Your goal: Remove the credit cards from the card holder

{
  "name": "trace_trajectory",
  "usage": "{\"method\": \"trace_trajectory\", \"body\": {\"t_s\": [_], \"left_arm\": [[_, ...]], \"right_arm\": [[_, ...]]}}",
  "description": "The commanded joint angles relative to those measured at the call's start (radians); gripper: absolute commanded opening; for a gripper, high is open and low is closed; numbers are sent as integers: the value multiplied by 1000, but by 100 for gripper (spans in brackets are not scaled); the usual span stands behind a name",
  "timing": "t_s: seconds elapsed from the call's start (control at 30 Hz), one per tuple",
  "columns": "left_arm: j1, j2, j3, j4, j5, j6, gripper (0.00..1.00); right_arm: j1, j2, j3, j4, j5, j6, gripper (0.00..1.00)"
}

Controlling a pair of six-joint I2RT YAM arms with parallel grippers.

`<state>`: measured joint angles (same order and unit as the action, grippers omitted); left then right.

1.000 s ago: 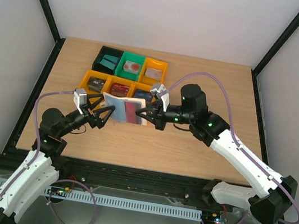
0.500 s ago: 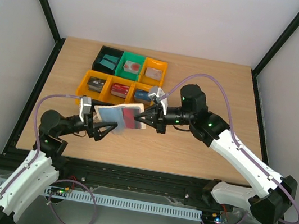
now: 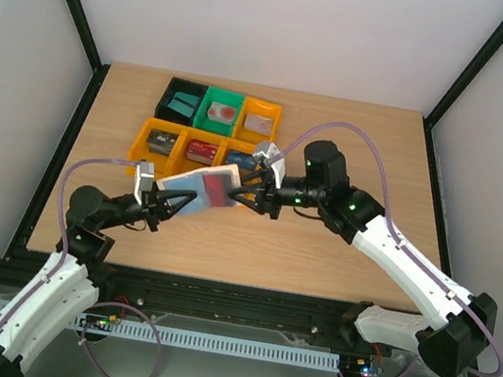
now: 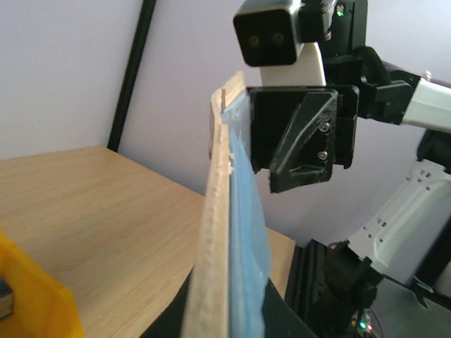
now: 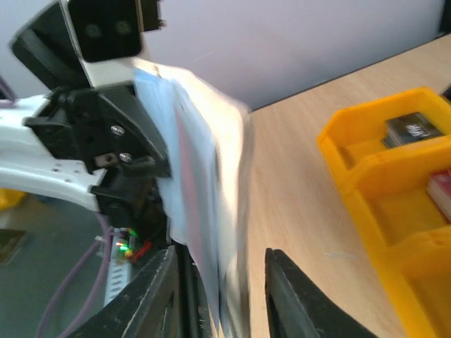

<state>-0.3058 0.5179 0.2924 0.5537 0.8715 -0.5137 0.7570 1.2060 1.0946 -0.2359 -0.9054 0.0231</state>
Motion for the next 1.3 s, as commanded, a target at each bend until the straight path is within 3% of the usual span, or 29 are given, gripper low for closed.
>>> {"method": "trace_trajectory", "body": {"t_s": [0.0,0.23,0.47,1.27], "left_arm": [[18,-17,13,18,-87,-15,2],[34,-26,26,22,-91,28,2],[34,-28,40,22,-51,103,2],[34,-21,49,36,-32,96,2]], "right_arm": [[-38,-42,-25,31,114,41,39],[-41,-147,-73,112,116,39,51],[-42,-87,-67,130,167,11,64],[-42,3,-55,184,164,33,61]]}}
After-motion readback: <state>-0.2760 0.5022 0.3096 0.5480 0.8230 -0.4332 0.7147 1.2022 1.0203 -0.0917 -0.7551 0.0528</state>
